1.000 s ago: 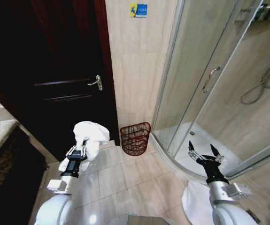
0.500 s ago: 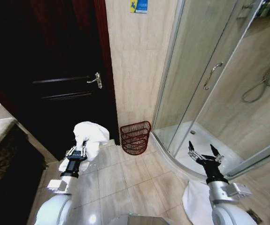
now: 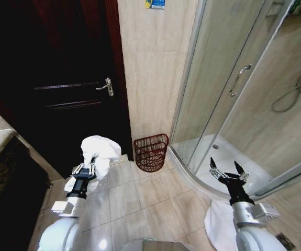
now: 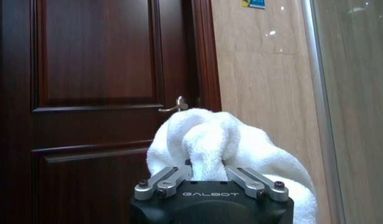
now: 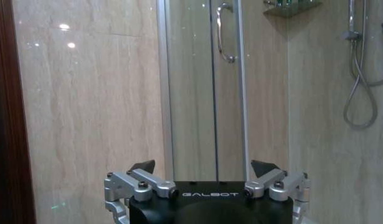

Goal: Discard the used towel into the hamper.

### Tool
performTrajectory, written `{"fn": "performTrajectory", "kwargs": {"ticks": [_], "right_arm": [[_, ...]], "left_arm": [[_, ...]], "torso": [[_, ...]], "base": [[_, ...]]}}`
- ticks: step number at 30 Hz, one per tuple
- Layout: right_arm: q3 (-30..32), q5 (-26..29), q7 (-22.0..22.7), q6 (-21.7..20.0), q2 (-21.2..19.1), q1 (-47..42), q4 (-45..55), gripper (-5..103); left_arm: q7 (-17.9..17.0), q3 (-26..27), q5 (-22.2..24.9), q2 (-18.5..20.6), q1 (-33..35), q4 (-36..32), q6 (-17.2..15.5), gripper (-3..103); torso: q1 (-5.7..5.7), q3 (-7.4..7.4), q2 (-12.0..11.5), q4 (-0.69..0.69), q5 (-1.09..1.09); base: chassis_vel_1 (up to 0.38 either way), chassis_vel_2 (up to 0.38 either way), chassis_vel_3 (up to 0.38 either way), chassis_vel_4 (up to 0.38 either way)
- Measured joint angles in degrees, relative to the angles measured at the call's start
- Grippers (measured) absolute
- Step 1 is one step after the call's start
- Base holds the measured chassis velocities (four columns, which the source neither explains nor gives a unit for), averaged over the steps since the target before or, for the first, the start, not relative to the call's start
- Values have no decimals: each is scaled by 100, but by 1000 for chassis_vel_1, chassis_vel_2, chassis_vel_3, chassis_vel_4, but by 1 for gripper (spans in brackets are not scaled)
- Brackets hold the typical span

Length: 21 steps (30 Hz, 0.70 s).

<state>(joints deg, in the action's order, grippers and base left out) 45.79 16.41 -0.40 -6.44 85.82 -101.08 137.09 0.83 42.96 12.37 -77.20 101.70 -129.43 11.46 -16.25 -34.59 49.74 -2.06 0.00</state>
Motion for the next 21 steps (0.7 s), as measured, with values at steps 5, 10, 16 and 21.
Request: {"fn": "performTrajectory", "kwargs": {"ticks": [5, 10, 16, 21], "right_arm": [[0, 0, 2, 2, 4, -2, 4, 100], [-2, -3, 2, 9, 10, -2, 4, 100], [-12, -14, 1, 19, 19, -11, 4, 100], [-19, -35, 0, 33, 21, -19, 7, 100]], "left_arm": [[14, 11, -2, 0, 5, 14, 30, 10], [15, 15, -3, 0, 5, 20, 37, 10], [15, 31, -3, -4, 11, 38, 68, 10], [15, 43, -1, -18, 33, 46, 104, 10]], "torso": [[55, 71, -127, 0, 0], [113, 140, -254, 0, 0], [184, 229, -414, 0, 0], [239, 309, -549, 0, 0]], "base": [[0, 0, 0, 0], [0, 0, 0, 0], [0, 0, 0, 0], [0, 0, 0, 0]]}}
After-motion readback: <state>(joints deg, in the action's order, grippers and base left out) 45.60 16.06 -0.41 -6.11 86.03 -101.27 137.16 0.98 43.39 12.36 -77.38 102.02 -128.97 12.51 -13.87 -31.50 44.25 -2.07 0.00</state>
